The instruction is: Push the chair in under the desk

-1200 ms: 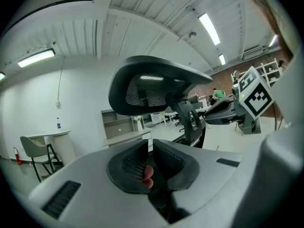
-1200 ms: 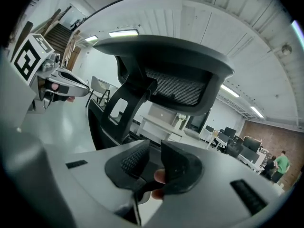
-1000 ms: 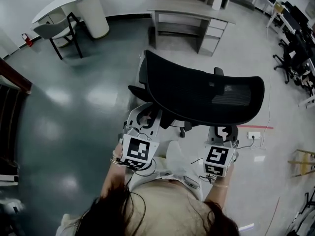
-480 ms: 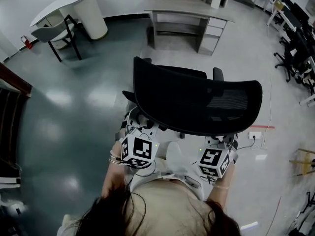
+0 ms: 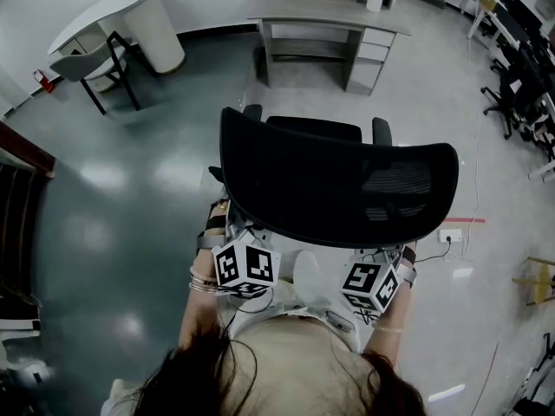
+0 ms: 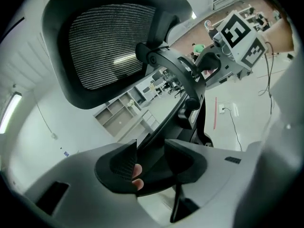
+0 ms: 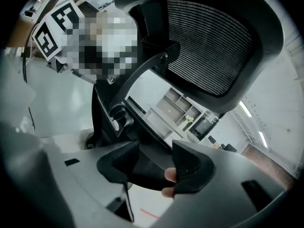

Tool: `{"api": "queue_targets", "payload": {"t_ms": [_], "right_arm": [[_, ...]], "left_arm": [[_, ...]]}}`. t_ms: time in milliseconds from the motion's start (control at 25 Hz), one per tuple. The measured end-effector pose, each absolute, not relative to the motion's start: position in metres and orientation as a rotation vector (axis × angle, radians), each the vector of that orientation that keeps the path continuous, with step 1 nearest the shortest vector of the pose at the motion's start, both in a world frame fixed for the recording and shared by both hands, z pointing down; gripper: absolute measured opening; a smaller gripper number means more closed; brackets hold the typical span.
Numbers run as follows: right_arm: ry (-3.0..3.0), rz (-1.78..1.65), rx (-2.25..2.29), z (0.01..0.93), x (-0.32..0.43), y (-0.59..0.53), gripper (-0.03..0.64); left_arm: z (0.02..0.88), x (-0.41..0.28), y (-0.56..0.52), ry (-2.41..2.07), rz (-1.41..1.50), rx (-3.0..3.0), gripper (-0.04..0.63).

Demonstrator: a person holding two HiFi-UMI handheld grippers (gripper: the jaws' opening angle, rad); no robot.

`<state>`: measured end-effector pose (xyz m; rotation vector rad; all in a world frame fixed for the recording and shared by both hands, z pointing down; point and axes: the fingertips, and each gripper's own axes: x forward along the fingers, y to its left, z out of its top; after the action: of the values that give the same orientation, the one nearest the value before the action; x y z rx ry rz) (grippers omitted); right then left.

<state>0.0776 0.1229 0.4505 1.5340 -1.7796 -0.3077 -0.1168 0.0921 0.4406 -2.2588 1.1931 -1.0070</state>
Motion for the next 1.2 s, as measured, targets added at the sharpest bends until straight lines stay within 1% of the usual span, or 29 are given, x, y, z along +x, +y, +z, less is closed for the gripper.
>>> {"api": "queue_targets", "payload": {"t_ms": [200,1200], "right_arm": [[-1.773,-0.327,1.508,0.452,0.079,0.117,0.215],[-1.797,-0.359,1.484,0.450,0.081,0.072,0.216]], "left_arm": [[0.441,-0.114,0.089,1.174,-1.027,-2.265,0.172],[0.441,-0.112,0.044,1.186,-1.027,-2.303,0.175]]}}
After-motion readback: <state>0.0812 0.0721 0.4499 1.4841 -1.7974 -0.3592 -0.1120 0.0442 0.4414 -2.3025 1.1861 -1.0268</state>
